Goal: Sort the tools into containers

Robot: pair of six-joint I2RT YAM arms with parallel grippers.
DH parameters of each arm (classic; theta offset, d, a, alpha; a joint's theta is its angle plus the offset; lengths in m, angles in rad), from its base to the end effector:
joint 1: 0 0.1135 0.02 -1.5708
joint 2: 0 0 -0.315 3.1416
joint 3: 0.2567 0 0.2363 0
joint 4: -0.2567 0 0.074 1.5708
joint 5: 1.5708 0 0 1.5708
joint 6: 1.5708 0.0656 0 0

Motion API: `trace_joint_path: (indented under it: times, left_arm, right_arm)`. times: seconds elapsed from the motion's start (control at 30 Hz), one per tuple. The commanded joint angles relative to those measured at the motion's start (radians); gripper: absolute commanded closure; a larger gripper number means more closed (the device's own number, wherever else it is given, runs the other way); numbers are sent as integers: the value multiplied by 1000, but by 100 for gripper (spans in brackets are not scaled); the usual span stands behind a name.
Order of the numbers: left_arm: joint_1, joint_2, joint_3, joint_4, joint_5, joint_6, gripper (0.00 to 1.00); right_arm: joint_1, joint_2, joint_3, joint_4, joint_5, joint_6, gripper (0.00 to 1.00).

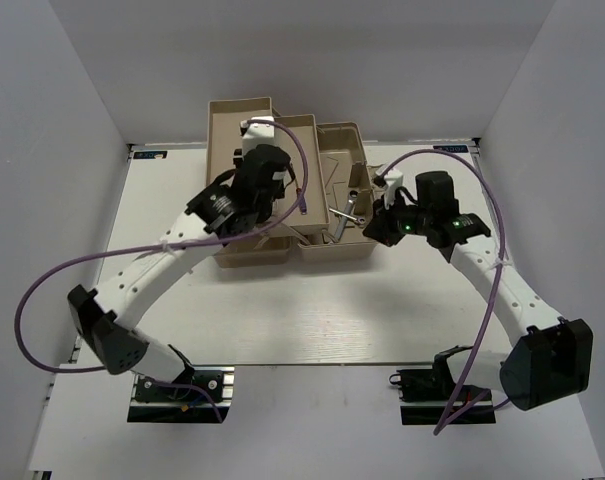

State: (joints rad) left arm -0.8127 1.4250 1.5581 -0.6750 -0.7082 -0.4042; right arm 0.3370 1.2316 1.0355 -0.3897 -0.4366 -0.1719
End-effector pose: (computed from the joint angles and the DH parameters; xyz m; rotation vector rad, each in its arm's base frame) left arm 0.2365 -0.1877 0.4511 -0.0034 1.9735 -0.0381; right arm 0.2383 0.1129 0.3511 -0.7824 1.9999 0.5658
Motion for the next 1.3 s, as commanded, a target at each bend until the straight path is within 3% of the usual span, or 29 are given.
trace_joint_path:
  times: [0.0,0.07,0.1,0.13,0.17,0.2,0.23,0.3,0.4,0.53,0.6,0.63,0.67,0.8,0.83,1.03,1.27]
  left_arm:
    - [82,64,72,-44,-44,27,100]
    - [144,98,83,-55,5,27,98]
    - [180,107,83,-55,48,39,90]
    - [181,118,83,-55,65,39,84]
    - [210,127,92,-67,84,39,76]
    - [222,136,92,-83,114,39,56]
    - [233,147,92,-83,128,39,46]
    - [247,138,102,-83,164,51,27]
    - [267,124,143,-72,211,80,12]
    - [267,65,252,-159,236,108,7]
    - [267,8,249,-204,202,70,7]
    - [267,-30,229,-224,182,26,7]
    - [267,-119,176,-260,144,-2,7]
    - [276,-344,7,-415,70,-184,7]
    - [276,-388,-27,-457,61,-291,7]
    - [276,-647,-242,-642,61,-583,7]
    - [276,-687,-316,-693,114,-627,7]
  right_arm:
    - [11,11,9,-66,-253,-146,88]
    - [23,17,17,-77,-350,-216,76]
    - [34,34,21,-98,-382,-253,68]
    - [34,40,37,-107,-398,-293,68]
    - [49,57,52,-141,-424,-314,59]
    - [56,65,60,-158,-450,-339,55]
    - [72,69,87,-213,-464,-432,45]
    - [88,95,116,-242,-494,-481,37]
    - [137,115,138,-287,-534,-653,31]
    - [281,140,126,-261,-525,-857,31]
    - [356,141,87,-150,-463,-916,29]
    - [382,143,69,-102,-438,-922,29]
    - [467,144,7,72,-341,-934,29]
    - [612,233,-31,344,-151,-910,29]
    - [649,253,-22,362,-66,-899,29]
    - [731,468,121,584,123,-807,31]
    - [737,589,241,679,174,-768,34]
